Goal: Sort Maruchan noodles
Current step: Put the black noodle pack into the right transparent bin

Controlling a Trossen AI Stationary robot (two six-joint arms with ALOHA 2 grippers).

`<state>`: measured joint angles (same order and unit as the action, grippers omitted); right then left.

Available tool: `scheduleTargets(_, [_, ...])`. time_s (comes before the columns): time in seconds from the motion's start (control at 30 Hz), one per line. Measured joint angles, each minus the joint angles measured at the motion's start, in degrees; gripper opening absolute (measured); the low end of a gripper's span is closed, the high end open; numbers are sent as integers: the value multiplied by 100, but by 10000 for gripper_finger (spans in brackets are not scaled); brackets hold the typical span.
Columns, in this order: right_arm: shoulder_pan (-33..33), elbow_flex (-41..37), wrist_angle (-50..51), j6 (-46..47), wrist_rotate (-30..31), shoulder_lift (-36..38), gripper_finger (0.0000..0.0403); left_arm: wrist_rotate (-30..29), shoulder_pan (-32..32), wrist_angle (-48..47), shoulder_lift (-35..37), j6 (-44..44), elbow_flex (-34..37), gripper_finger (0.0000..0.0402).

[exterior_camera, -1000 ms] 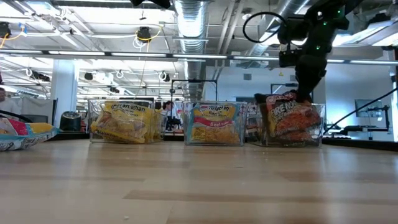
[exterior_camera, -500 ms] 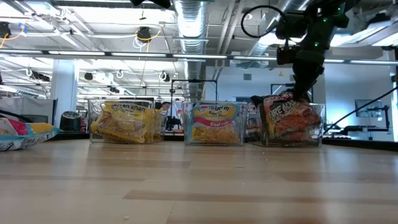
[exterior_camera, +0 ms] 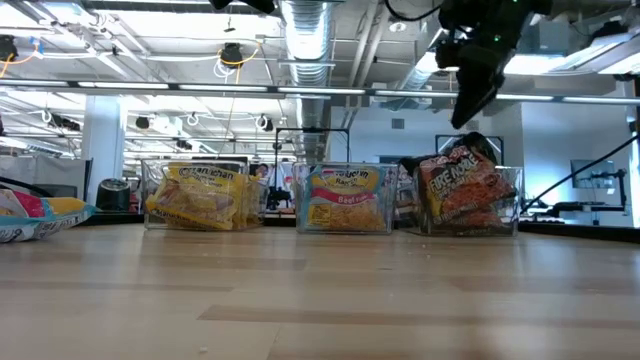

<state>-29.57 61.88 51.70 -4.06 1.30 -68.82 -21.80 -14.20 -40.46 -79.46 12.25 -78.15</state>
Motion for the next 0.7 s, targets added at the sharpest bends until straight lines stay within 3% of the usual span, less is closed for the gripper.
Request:
scheduleTargets(0.23, [73,-25,-189,-21,-65,-349,173,0,0,4,0,0,0,78])
scheduleTargets(0.7, [55,-27,583,-8,158,-1118,173,2,0,-103,0,54,0,78])
